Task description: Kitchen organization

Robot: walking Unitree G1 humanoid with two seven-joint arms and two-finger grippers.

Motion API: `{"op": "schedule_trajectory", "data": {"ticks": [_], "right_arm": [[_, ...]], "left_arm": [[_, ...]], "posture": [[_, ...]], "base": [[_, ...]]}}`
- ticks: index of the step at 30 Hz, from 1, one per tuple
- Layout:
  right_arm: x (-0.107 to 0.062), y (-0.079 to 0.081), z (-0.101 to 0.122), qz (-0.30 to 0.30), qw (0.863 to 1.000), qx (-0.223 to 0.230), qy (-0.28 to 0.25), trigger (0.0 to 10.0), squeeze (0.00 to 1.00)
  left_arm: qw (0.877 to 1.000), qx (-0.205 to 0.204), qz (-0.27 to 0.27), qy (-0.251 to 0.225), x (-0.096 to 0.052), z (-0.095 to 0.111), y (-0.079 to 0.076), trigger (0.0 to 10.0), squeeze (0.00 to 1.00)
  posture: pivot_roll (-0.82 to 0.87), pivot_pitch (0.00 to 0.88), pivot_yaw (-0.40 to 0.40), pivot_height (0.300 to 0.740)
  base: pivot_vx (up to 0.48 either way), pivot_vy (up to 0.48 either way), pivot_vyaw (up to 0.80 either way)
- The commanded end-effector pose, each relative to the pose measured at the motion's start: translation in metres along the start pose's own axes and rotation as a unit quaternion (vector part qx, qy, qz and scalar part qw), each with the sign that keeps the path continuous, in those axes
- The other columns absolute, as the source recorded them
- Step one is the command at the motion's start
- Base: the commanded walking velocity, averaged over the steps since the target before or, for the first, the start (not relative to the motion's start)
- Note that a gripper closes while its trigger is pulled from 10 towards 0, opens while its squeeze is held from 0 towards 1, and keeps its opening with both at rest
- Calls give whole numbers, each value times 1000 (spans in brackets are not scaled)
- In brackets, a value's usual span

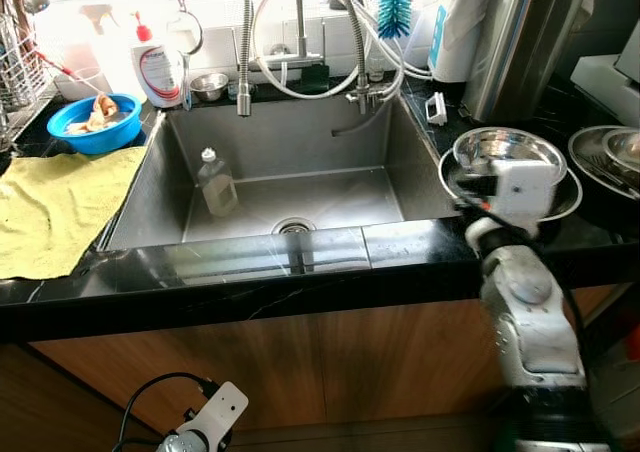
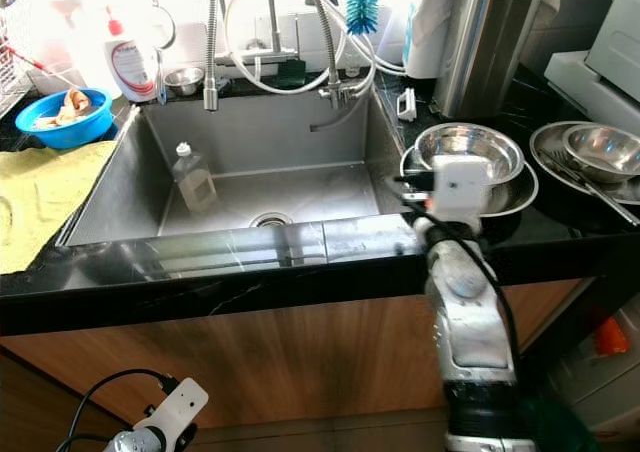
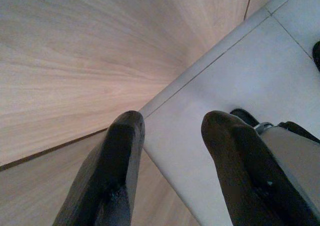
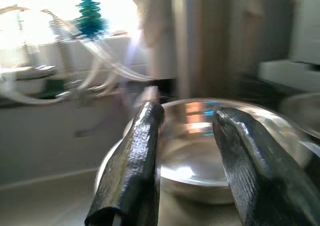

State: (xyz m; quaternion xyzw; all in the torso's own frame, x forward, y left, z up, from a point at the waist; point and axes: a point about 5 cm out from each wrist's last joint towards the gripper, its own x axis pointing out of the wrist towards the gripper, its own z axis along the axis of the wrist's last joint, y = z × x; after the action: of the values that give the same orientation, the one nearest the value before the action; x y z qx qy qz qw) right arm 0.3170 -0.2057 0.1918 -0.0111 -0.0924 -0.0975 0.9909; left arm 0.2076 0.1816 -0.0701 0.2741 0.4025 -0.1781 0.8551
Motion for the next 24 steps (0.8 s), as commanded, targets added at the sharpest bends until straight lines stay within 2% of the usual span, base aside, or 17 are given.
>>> {"op": "schedule_trajectory", "data": {"ticks": [1,5,6,12,13,17,24], "right_arm": [[-1,-12,5,-43,999,31,5,10000,0],[2,-22,6,-68,996,56,9,10000,0],[2,-23,8,-71,995,75,9,10000,1000],[2,-27,7,-93,990,105,20,10000,1000],[3,-27,6,-100,987,120,25,10000,0],[4,-32,5,-121,979,160,31,10000,0],[8,-39,11,-128,979,157,30,10000,0]], "left_arm": [[1000,1,4,15,-1,-6,2,10000,0],[1000,1,4,13,-1,-5,2,10000,0],[1000,1,3,13,-1,-5,2,10000,0],[1000,2,4,18,-2,-8,2,10000,0],[1000,2,4,19,-2,-9,2,10000,0],[1000,3,5,21,-2,-10,3,10000,0],[1000,2,7,20,-2,-9,3,10000,0]], "posture": [[-120,0,72,740],[-120,0,72,740],[-119,0,74,740],[-115,0,74,740],[-115,0,74,740],[-111,0,74,740],[-111,0,73,740]], "base": [[0,0,0],[0,0,0],[0,0,0],[0,0,0],[0,0,0],[0,0,0],[0,0,0]]}}
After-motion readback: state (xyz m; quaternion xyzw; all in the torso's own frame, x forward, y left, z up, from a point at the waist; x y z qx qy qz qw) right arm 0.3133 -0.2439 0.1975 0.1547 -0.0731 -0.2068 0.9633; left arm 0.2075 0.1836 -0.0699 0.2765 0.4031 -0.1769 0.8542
